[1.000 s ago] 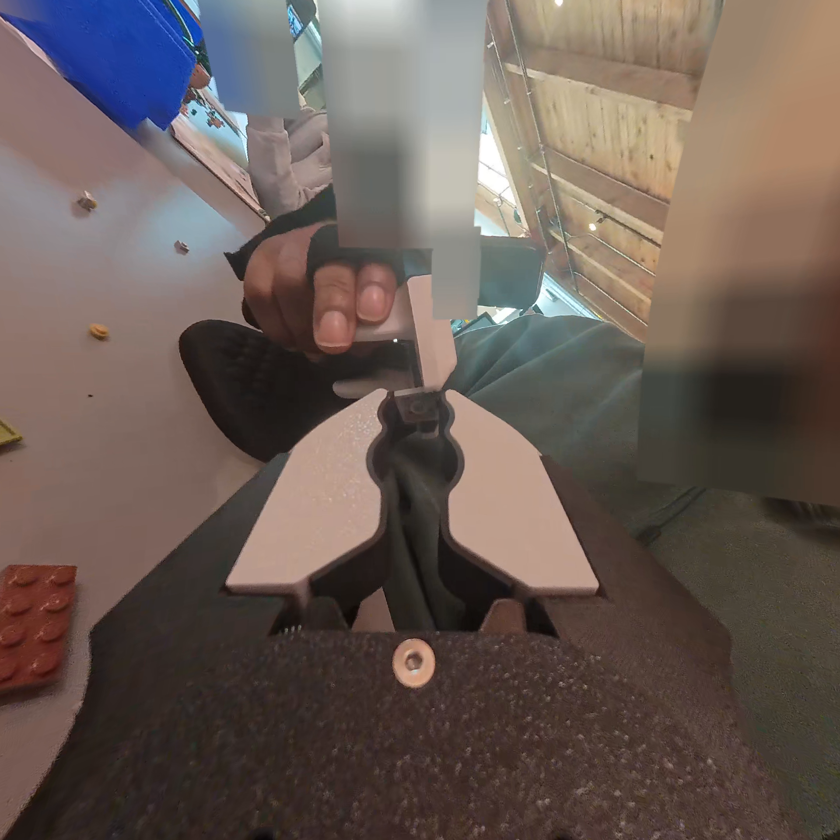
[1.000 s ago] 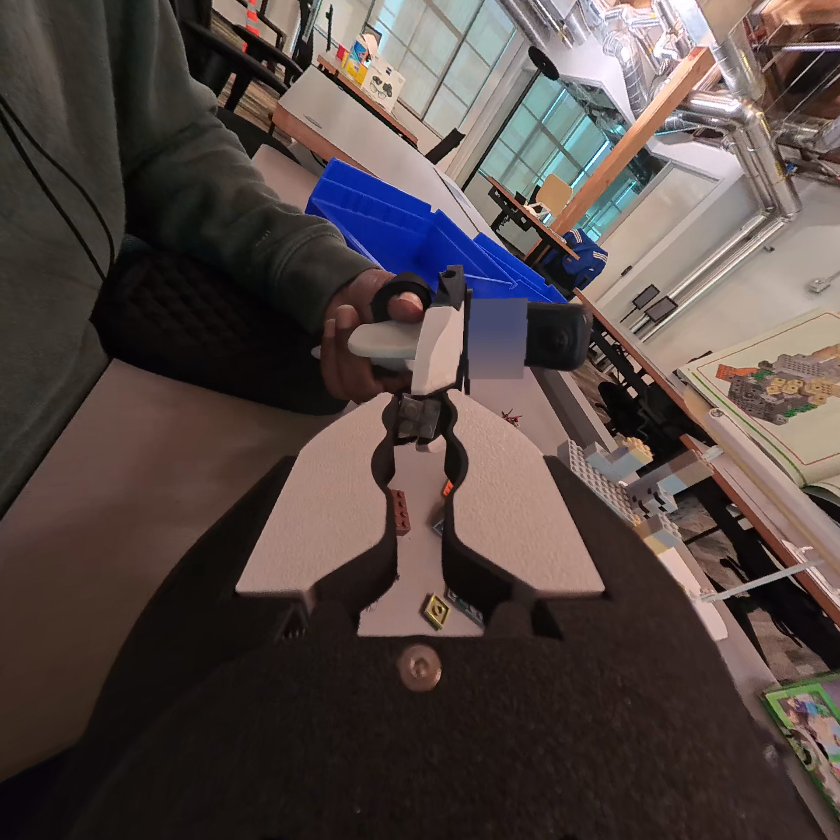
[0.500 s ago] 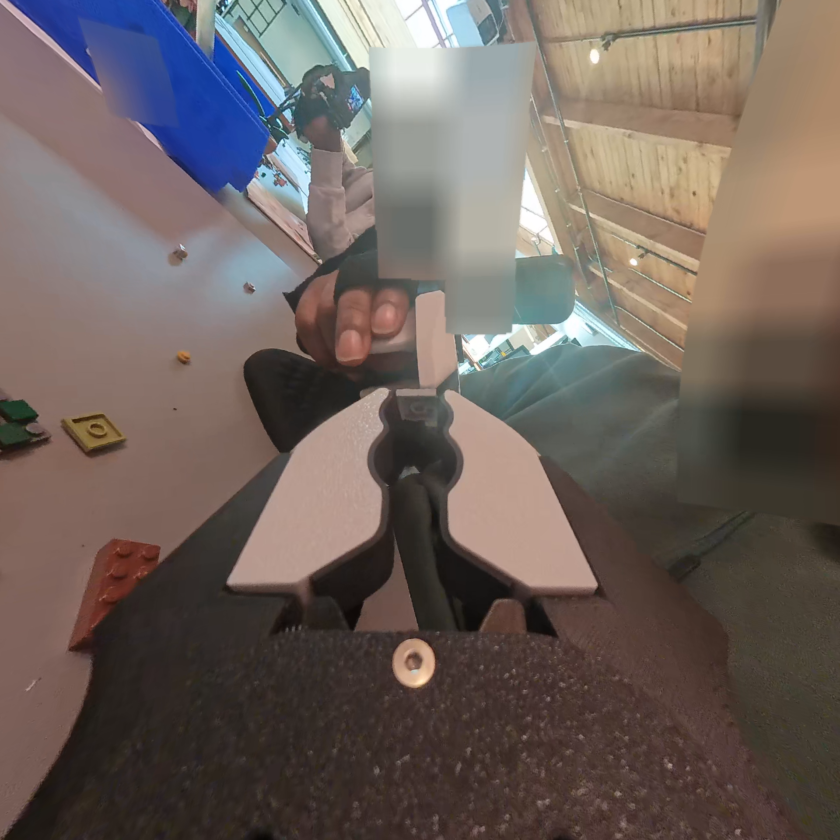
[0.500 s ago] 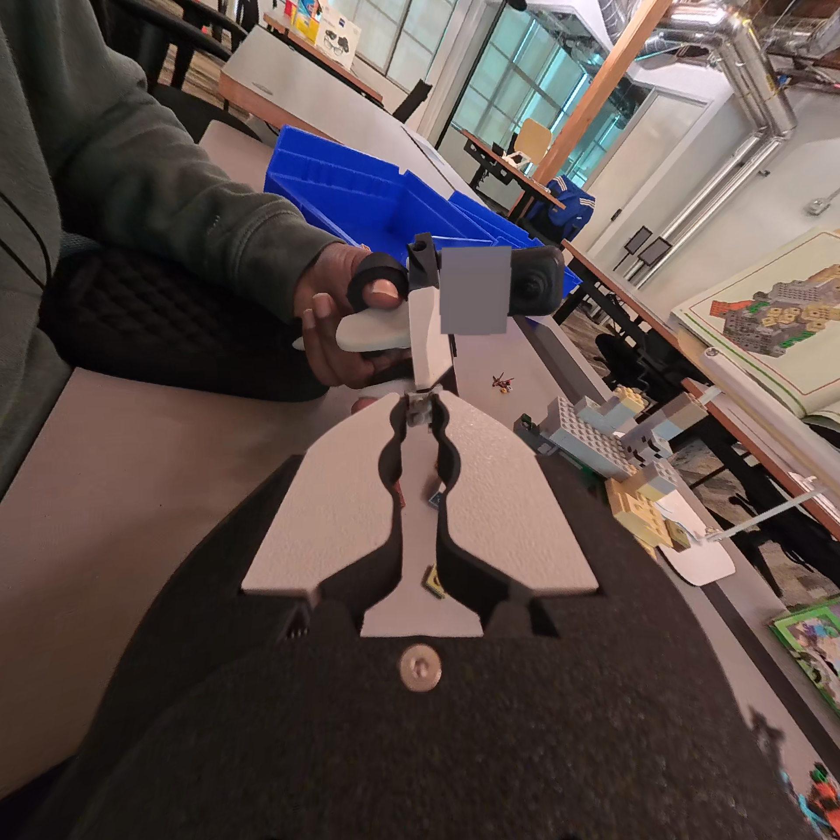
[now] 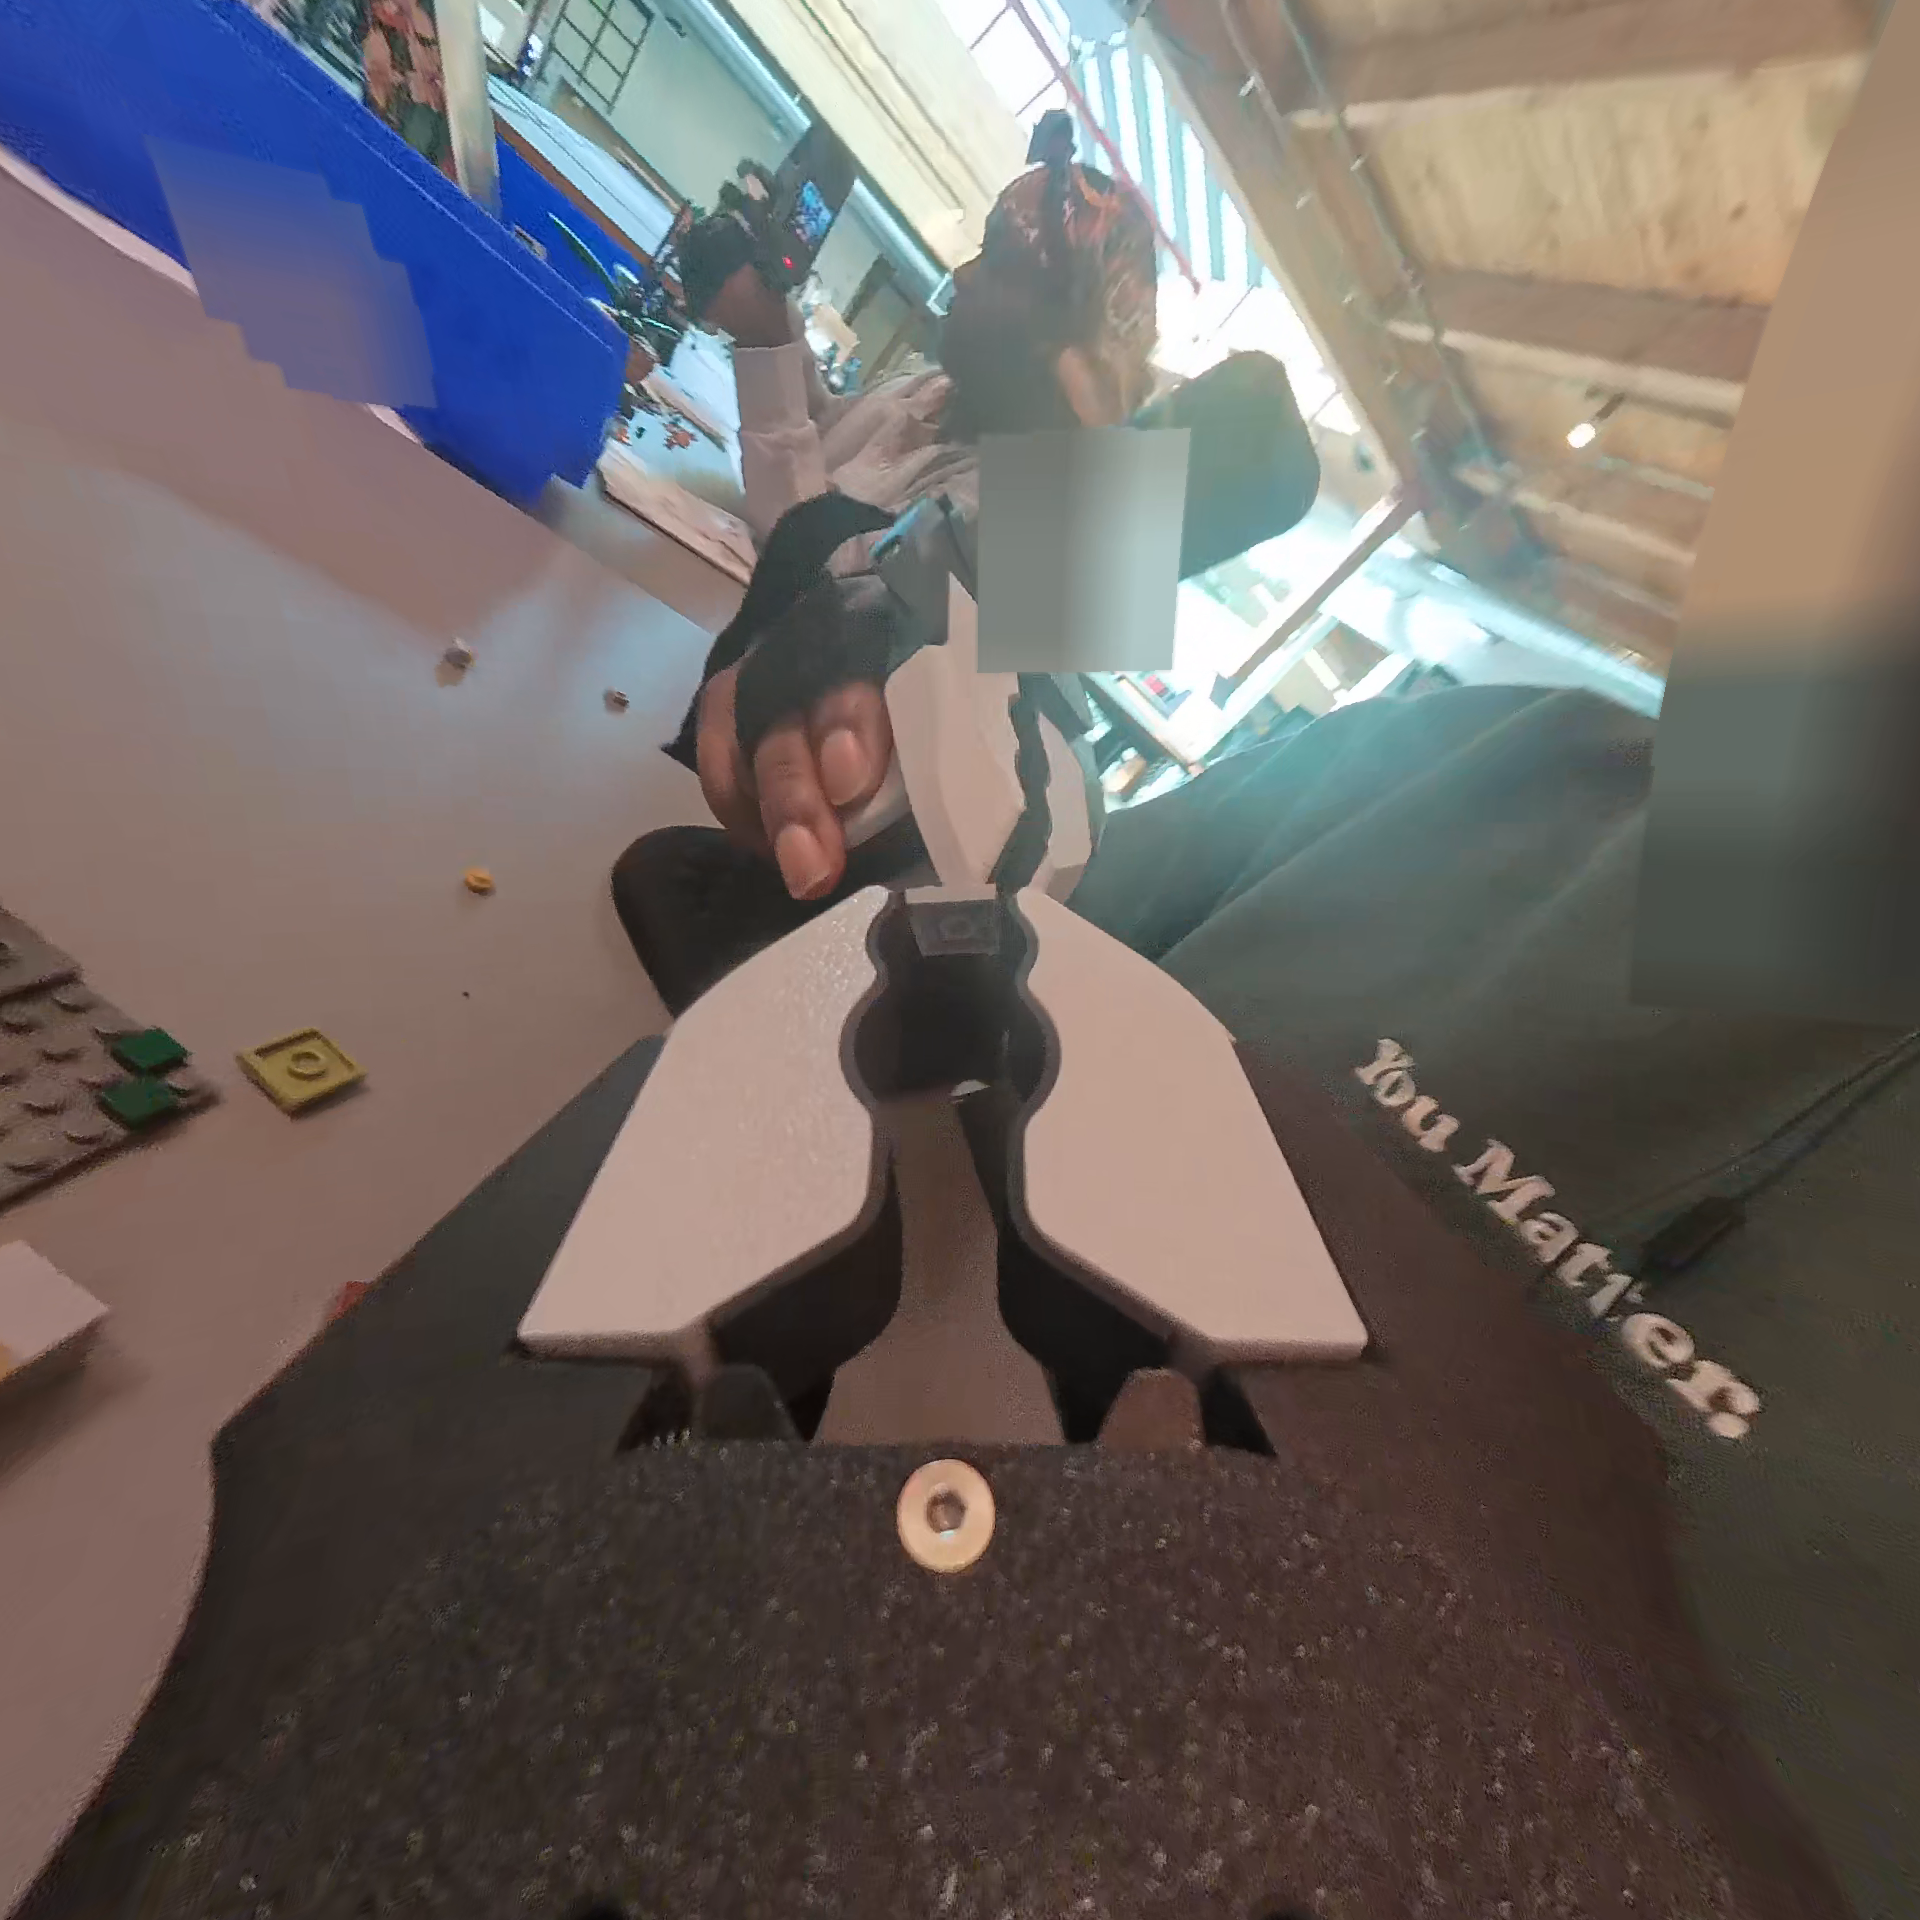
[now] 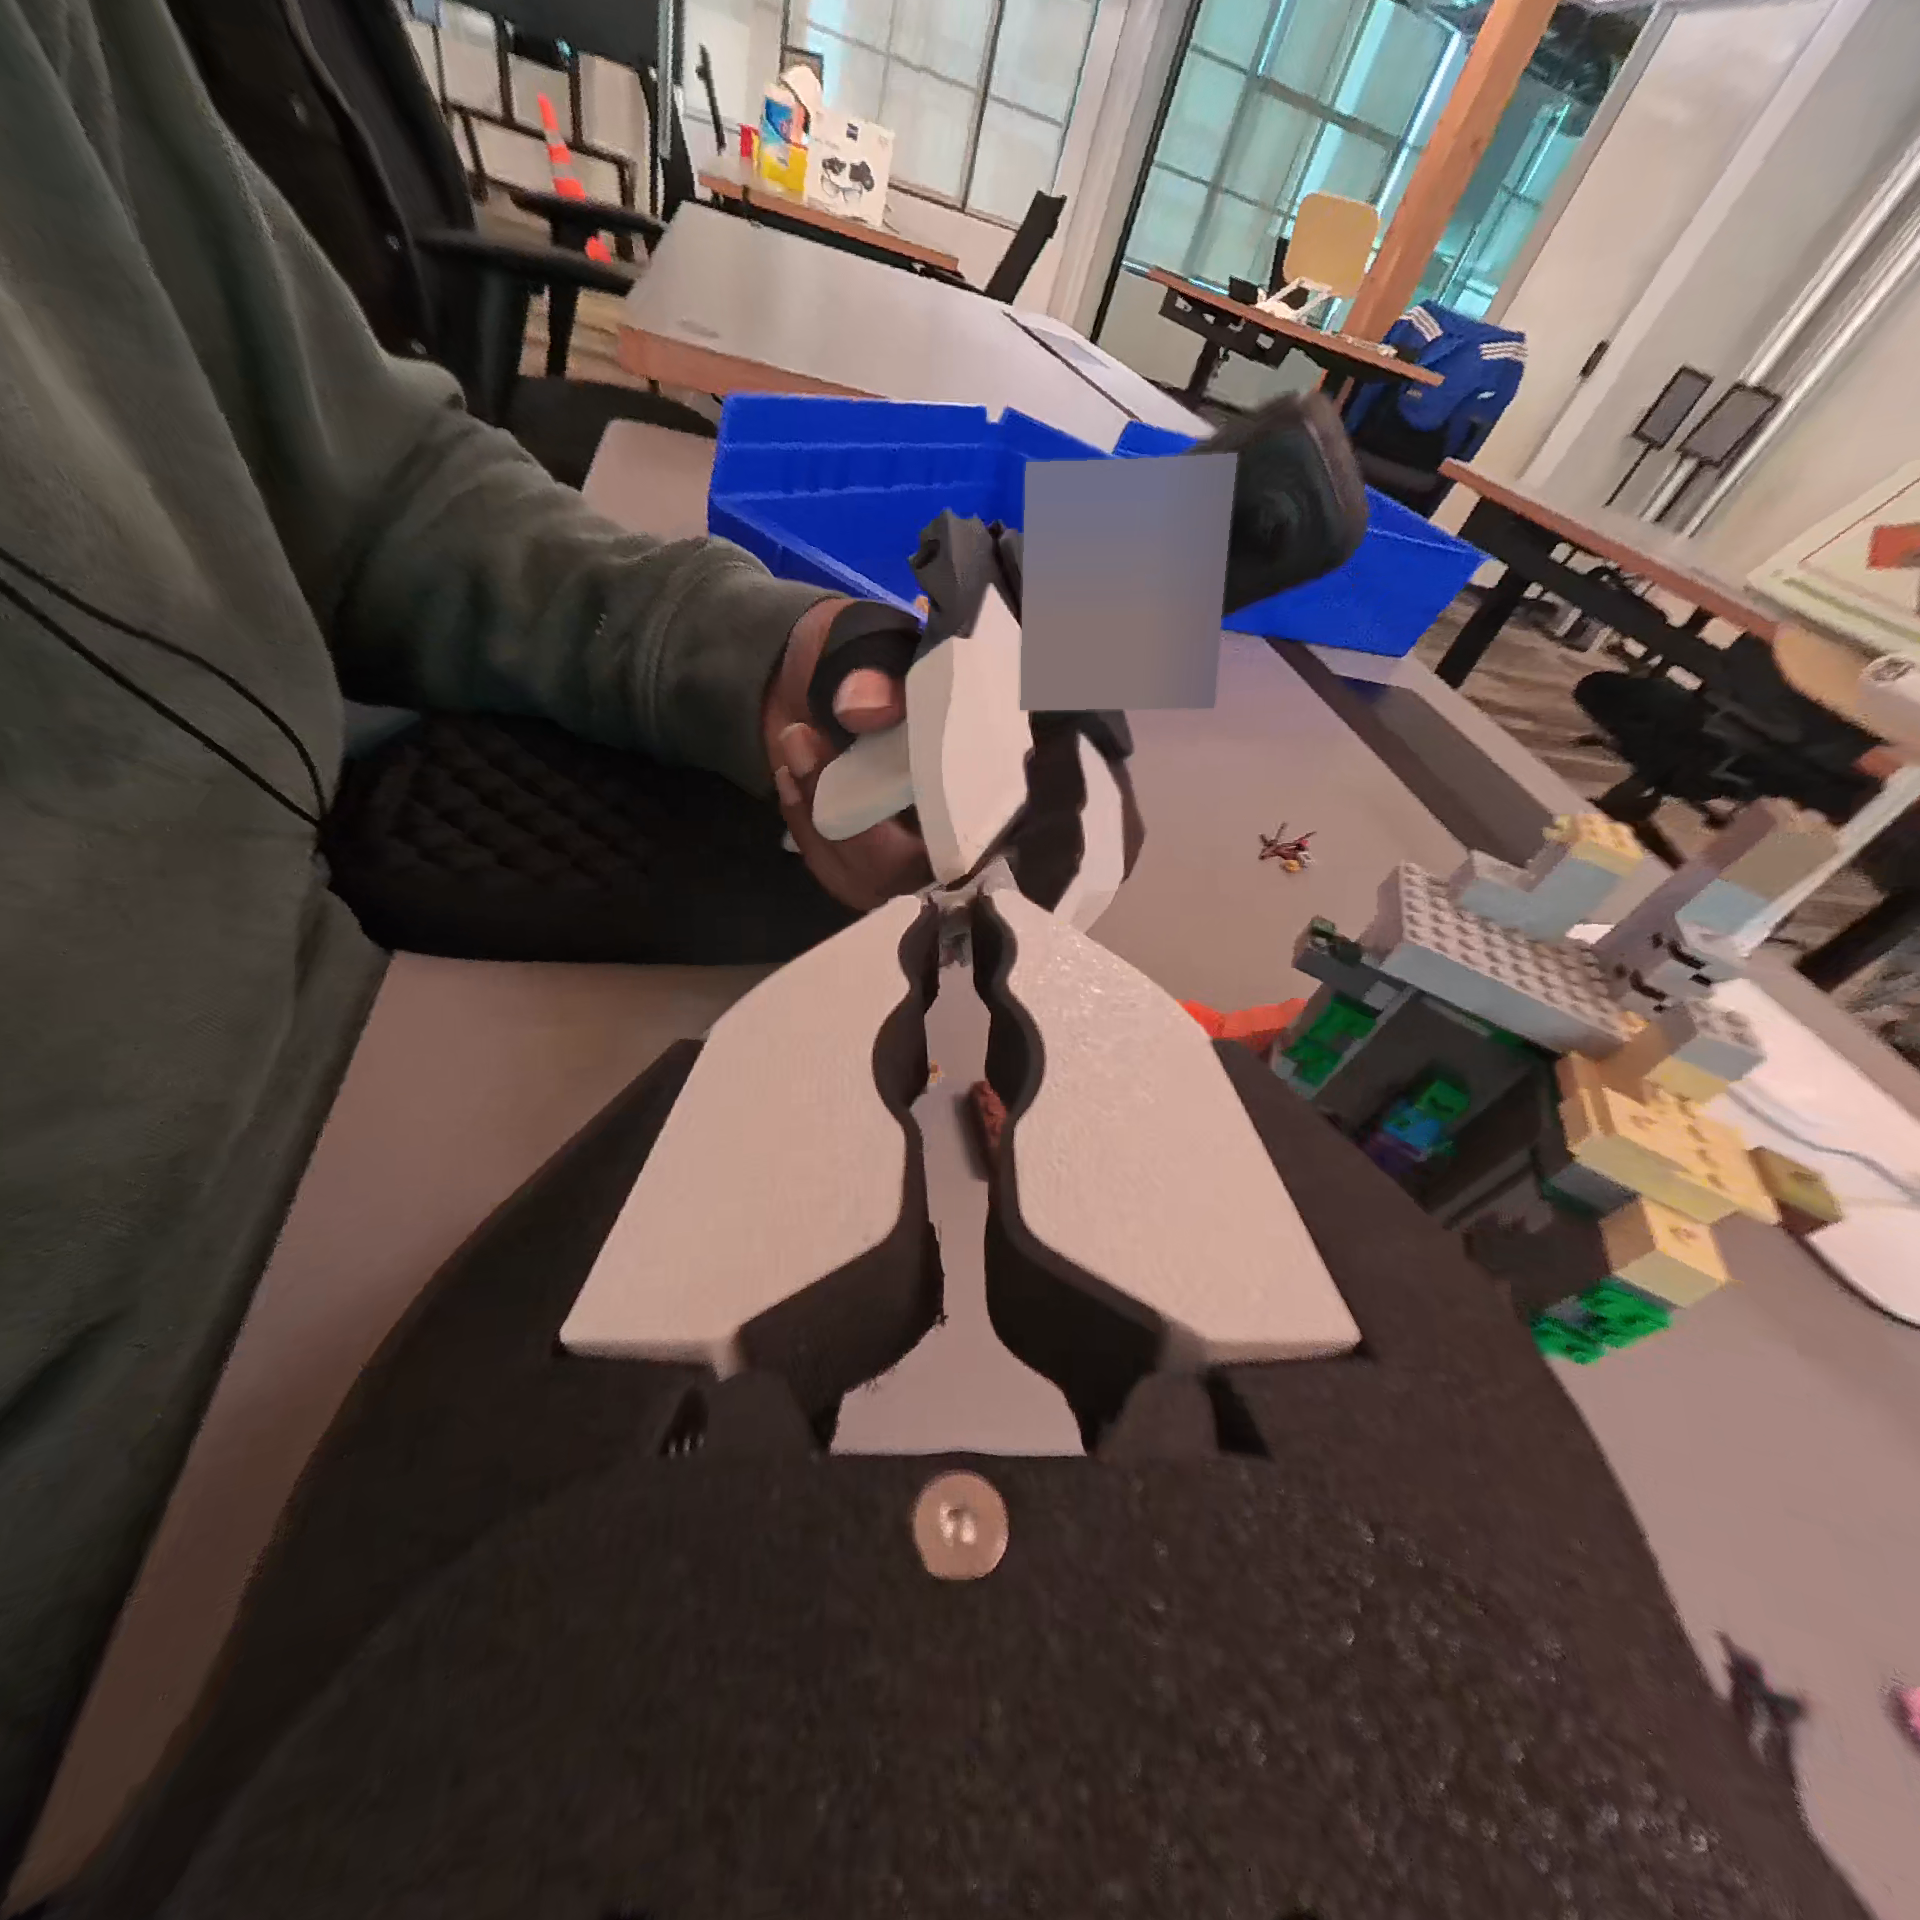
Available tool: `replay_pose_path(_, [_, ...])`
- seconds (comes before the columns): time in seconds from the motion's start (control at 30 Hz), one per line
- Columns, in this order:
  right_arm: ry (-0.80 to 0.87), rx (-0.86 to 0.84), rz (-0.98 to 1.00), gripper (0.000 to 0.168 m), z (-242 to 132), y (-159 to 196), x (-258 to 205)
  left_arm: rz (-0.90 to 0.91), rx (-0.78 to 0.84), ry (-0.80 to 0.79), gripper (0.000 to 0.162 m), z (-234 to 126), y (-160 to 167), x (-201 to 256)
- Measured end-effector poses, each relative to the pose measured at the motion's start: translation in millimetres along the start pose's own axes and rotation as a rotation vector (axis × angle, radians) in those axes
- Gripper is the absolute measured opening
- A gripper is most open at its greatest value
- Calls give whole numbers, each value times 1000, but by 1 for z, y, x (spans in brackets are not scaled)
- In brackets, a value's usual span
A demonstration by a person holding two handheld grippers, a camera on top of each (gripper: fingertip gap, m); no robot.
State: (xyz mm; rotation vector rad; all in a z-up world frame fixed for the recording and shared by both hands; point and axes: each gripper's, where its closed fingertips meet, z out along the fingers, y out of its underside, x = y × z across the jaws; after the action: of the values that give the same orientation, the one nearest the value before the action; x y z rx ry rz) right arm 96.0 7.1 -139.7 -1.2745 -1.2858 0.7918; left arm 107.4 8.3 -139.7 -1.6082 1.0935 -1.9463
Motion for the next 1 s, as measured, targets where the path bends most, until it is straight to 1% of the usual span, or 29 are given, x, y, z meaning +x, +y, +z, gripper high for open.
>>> replay_pose_path(0.23, [-57,77,161,6,-3,-5,2,228,-13,-109,17,0,-4,3])
replay_pose_path(0.37, [-102,143,286,6,-7,-9,6,405,-28,-213,17,0,-8,4])
replay_pose_path(0.4, [-123,187,325,6,-10,-14,6,455,-38,-252,16,0,-9,2])
replay_pose_path(0.47, [-143,304,402,4,-23,-30,15,595,-139,-465,16,-11,-2,-26])
replay_pose_path(0.5, [-95,291,375,3,-25,-27,22,583,-124,-434,16,-11,1,-23])
replay_pose_path(0.53, [-49,276,347,0,-26,-23,26,530,-90,-386,16,-10,-1,-17])
replay_pose_path(0.6, [-15,276,349,0,-27,-20,30,567,-98,-425,16,-11,-5,-21])
replay_pose_path(0.7, [36,165,326,0,-22,-1,38,551,-110,-439,16,-11,-3,-26])
replay_pose_path(0.77, [52,104,330,0,-19,10,40,540,-122,-466,16,-14,-1,-34])
replay_pose_path(1.0, [64,55,335,0,-15,18,40,510,-159,-502,16,-18,6,-51])
